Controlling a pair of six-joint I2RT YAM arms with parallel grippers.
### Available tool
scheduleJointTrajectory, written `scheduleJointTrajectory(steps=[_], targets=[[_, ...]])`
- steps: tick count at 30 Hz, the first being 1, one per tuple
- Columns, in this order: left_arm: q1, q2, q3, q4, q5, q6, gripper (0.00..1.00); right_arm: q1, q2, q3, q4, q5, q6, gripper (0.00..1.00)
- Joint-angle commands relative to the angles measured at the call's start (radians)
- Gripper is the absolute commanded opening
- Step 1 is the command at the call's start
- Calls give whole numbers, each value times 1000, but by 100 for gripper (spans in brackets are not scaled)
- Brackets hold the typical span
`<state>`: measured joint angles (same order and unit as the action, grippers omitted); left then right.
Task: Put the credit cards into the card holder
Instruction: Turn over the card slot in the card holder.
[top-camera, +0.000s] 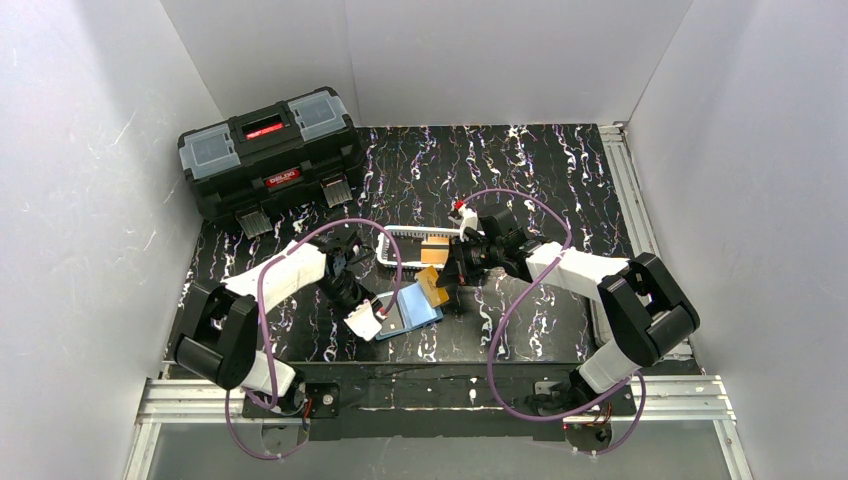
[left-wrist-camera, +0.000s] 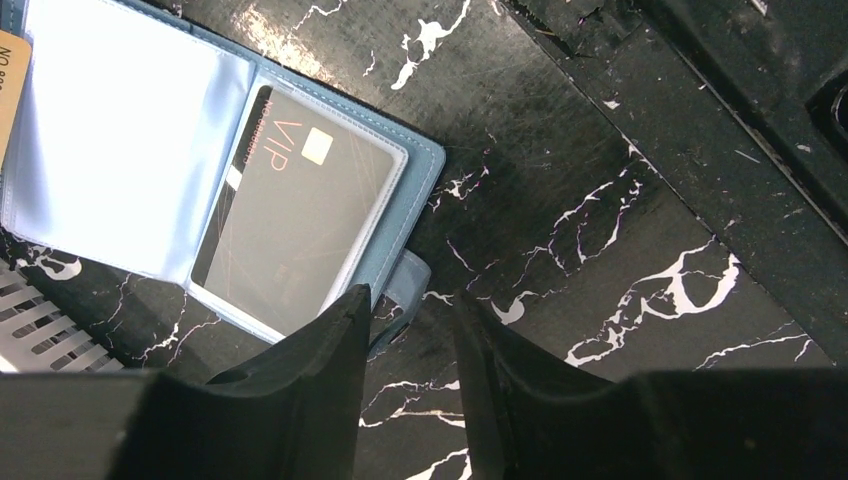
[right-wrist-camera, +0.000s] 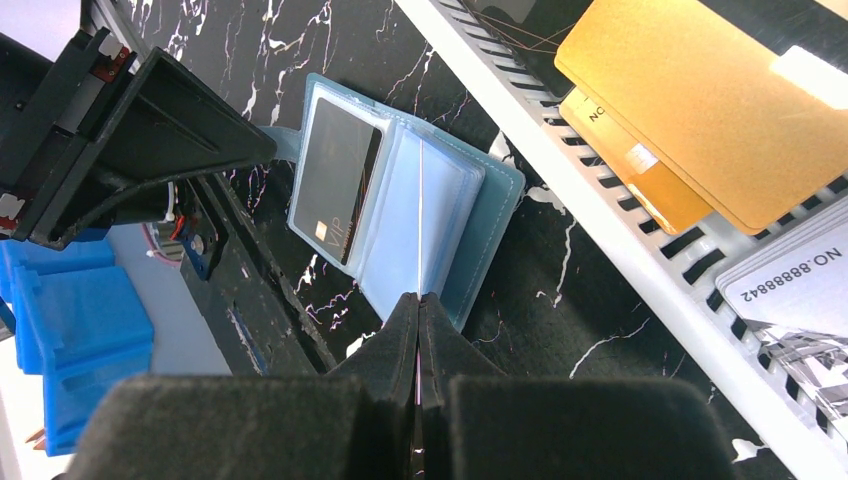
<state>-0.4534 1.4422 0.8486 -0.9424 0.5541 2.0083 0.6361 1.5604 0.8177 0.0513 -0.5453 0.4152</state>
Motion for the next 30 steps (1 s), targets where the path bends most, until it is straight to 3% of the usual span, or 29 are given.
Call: scheduleJointTrajectory(steps=[1,7,13,23,30], targets=[[15,-38,1,-29,3,28,36,-3,-2,44,0,-12,-12,1],[15,-34,-6,-14,22,56,30,-3,-6,42,-2,-13,-10,1],[15,-45,-43,49,48,75,1,-3,-5,46,-8,-14,-12,1],[-12,-94,-59,33,120,16,0,-12,24,73,-24,-10,-5,1],[-26,-126,-94,25,127,13,0,-22,24,68,-45,73,2,1]])
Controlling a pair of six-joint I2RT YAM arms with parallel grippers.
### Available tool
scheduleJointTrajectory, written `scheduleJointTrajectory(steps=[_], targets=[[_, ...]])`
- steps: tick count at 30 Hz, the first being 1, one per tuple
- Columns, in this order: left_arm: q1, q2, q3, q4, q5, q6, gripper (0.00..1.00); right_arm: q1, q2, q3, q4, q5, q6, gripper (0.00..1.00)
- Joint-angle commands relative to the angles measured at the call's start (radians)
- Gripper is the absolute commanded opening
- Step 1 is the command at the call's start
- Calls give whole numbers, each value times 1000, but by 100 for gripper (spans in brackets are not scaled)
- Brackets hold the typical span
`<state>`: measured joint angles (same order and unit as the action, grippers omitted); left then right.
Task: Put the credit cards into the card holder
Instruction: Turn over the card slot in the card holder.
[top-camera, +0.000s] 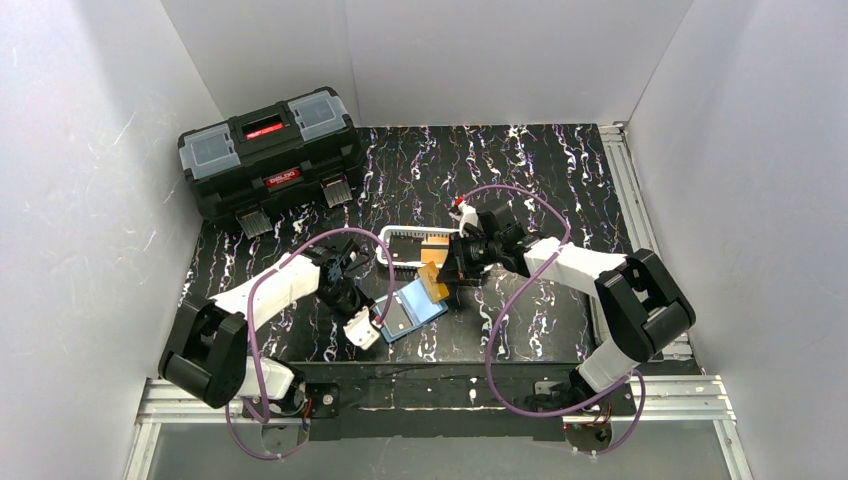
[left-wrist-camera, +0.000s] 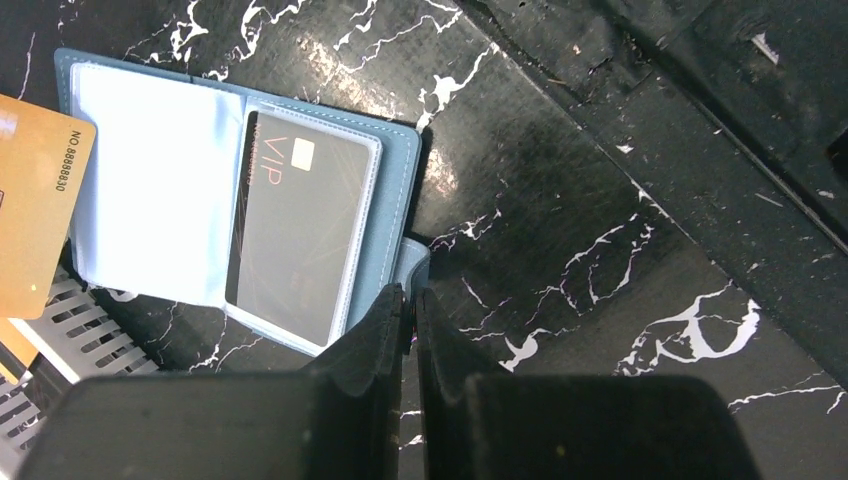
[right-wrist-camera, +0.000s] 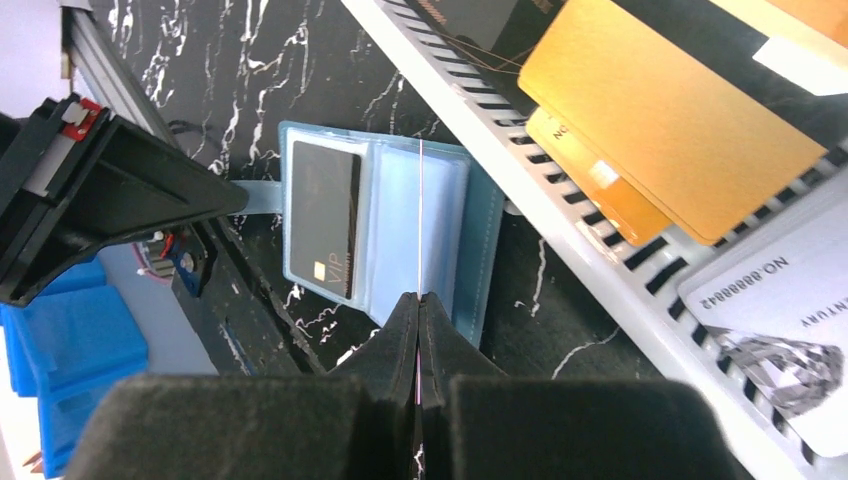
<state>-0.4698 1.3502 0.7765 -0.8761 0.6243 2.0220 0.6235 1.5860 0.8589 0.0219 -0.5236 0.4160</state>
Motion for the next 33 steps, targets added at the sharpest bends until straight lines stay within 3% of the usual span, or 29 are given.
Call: scheduleJointTrajectory(steps=[1,12,33], targets=[[-10,-35,-25,-42,57,0,0,-12,-8,18,-15,62,3,1],[-18,-32,-30,-41,53,-9,0,-21,-24,-5,5,76,13,1],[-29,-25,-28,-24,57,-28,0,-22,6,-16,67,-45,56,1]])
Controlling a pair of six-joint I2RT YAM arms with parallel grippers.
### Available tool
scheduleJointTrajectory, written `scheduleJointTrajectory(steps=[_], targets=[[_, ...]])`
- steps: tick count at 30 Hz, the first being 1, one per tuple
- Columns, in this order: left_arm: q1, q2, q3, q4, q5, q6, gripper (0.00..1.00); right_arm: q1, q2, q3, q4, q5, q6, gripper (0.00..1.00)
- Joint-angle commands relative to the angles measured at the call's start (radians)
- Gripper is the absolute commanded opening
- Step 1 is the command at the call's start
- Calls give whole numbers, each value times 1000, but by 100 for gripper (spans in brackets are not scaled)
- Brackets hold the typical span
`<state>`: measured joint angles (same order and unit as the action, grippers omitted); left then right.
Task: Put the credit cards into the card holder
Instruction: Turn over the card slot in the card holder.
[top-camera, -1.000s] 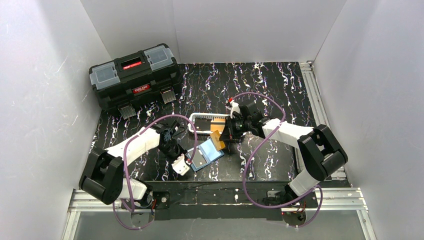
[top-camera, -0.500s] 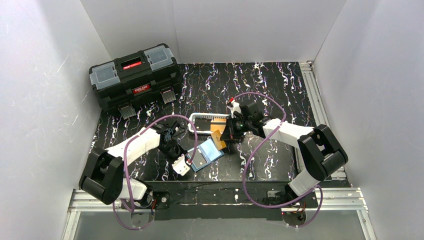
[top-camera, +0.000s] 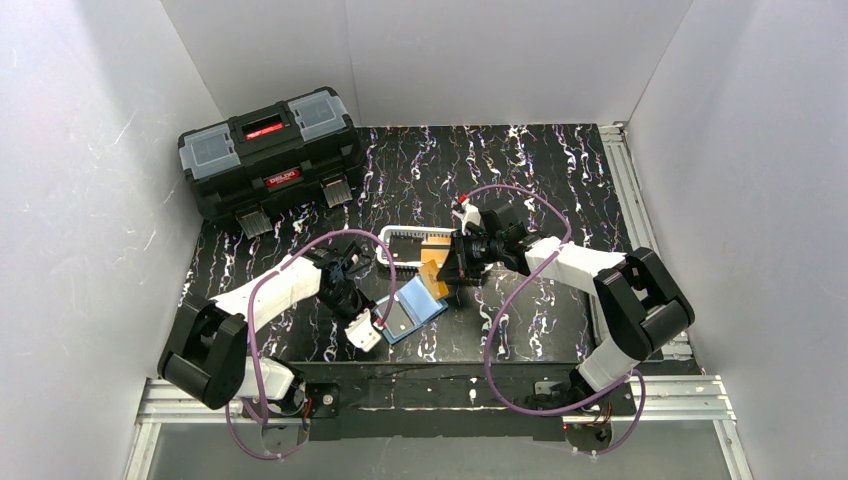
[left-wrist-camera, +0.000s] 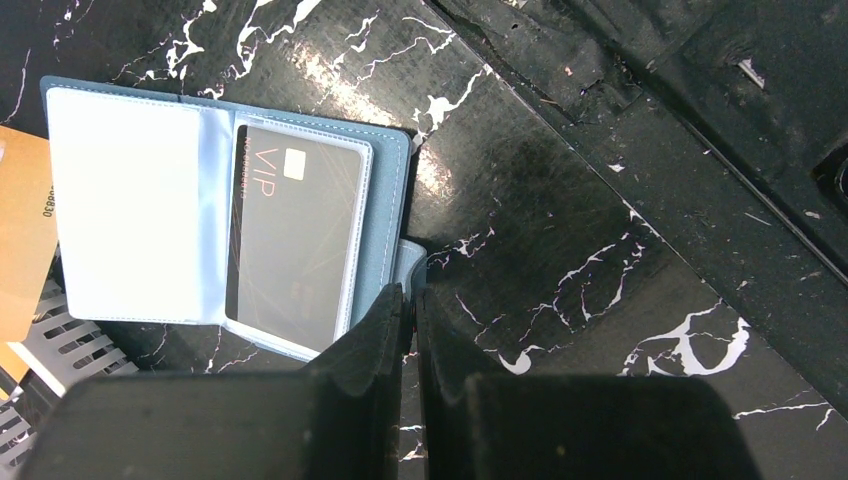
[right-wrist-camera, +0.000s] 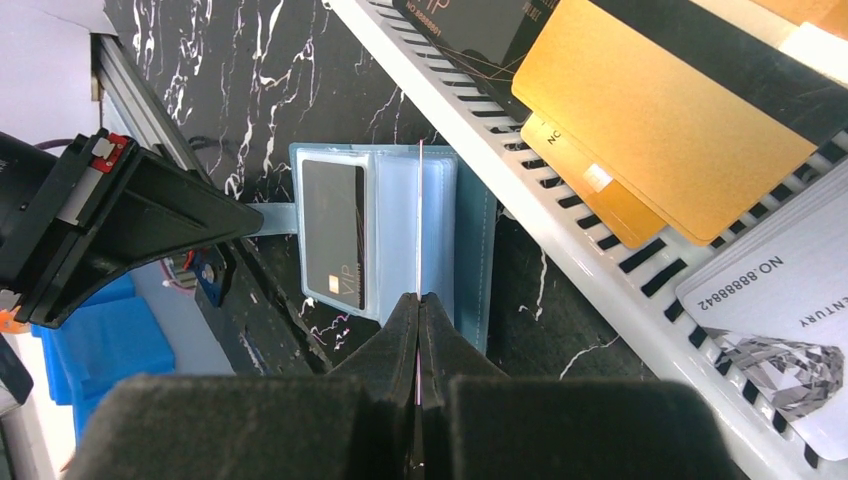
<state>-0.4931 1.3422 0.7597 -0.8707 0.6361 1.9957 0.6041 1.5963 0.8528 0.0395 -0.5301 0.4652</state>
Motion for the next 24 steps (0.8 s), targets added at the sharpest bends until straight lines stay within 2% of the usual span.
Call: scheduleJointTrajectory(steps=[1,13,20,24], targets=[[-5,-17,-11,-30,45,0,0,-2,-8,-12,53,-44,7,1],[-8,-17,-11,-22,40,-11,0,-2,-38,-11,109,-178,-21,1],[-8,-19,-10,-18,39,-16,0,1,39,62,69,-282,-43,1],[-9,-20,-10,-18,37,-14,0,18,99,103,20,-279,-54,1]])
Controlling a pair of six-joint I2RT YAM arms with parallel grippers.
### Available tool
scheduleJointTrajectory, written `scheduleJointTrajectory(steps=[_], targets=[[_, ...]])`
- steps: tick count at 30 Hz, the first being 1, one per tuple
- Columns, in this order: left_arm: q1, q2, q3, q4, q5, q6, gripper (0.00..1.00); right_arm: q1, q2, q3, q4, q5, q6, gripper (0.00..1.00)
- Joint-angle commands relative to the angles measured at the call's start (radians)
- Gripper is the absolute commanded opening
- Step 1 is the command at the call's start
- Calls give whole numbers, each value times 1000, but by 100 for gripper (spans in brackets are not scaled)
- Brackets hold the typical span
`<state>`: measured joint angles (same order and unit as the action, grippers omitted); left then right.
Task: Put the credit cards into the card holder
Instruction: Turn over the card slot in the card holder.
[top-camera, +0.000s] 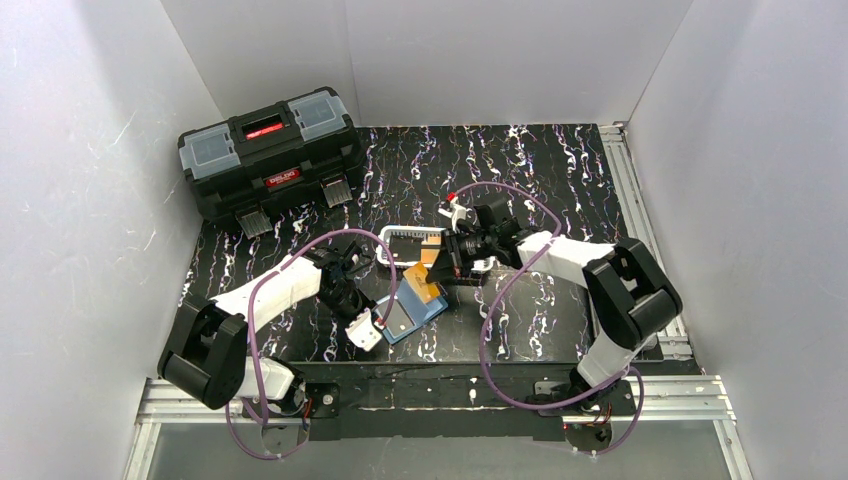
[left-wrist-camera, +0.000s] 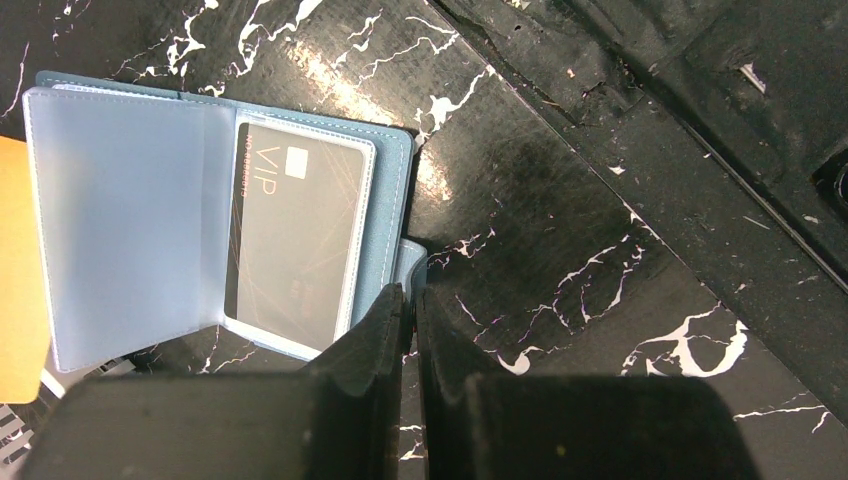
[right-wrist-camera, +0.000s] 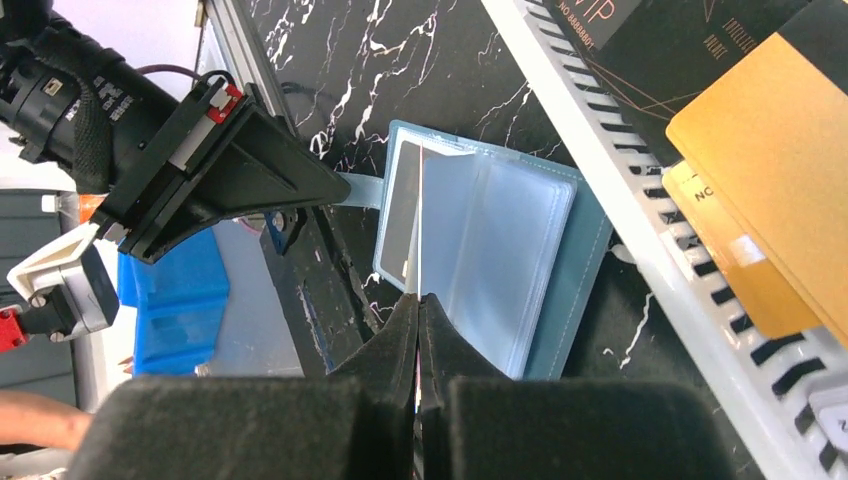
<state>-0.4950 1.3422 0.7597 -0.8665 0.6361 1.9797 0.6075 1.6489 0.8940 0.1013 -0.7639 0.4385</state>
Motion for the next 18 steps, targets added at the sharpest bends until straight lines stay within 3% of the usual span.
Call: scheduleJointTrajectory(steps=[1,18], targets=[[-6,-20,-8,-22,37,3,0,21,56,70,-53,-41,-31,1],[-6,-23,-10,-17,39,-3,0,82,124,124,-99,-72,-78,1]])
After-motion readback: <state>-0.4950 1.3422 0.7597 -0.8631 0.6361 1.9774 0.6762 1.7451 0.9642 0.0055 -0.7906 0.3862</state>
